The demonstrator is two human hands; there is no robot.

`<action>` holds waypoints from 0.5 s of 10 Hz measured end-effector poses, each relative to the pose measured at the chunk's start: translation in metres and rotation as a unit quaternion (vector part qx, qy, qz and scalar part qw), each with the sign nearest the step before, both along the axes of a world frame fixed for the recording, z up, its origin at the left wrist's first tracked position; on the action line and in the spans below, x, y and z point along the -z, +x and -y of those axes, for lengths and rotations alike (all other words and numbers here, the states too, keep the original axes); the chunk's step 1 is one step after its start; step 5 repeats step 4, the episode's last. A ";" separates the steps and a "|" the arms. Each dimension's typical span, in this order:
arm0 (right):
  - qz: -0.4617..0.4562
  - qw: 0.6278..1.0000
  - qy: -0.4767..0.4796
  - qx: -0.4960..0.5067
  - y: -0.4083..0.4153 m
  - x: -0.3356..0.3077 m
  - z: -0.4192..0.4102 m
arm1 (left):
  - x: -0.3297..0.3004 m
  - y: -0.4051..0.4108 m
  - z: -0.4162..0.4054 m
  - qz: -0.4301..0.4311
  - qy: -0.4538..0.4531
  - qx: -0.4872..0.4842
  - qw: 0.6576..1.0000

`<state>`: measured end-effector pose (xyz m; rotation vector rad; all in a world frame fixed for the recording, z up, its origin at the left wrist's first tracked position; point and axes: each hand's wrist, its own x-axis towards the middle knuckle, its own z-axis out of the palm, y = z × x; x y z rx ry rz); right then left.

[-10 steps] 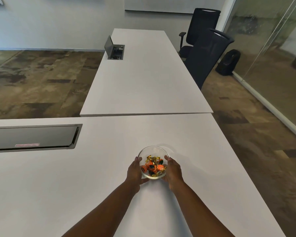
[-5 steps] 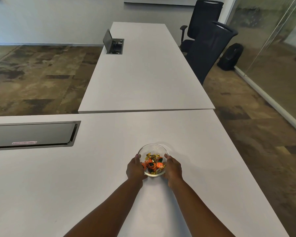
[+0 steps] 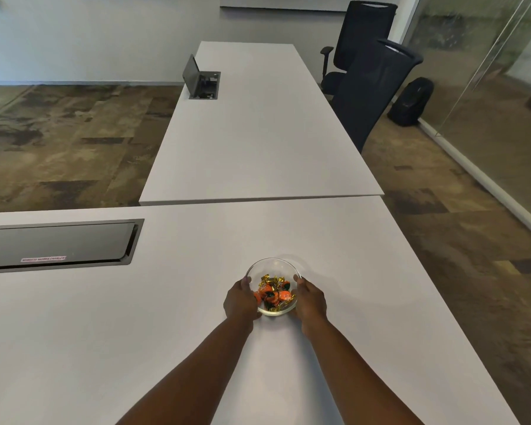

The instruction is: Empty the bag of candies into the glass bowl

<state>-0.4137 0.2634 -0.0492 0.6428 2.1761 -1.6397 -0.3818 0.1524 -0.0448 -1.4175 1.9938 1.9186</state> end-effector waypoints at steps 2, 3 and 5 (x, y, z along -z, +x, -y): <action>0.006 0.998 0.023 -0.060 -0.002 -0.005 -0.003 | -0.006 0.002 0.007 -0.008 -0.003 0.010 1.000; -0.010 0.986 0.121 -0.111 -0.005 -0.014 -0.004 | -0.014 0.003 0.017 0.023 -0.120 0.077 0.989; -0.047 0.980 0.166 -0.104 -0.010 -0.027 -0.003 | -0.026 0.004 0.028 0.035 -0.245 0.125 0.961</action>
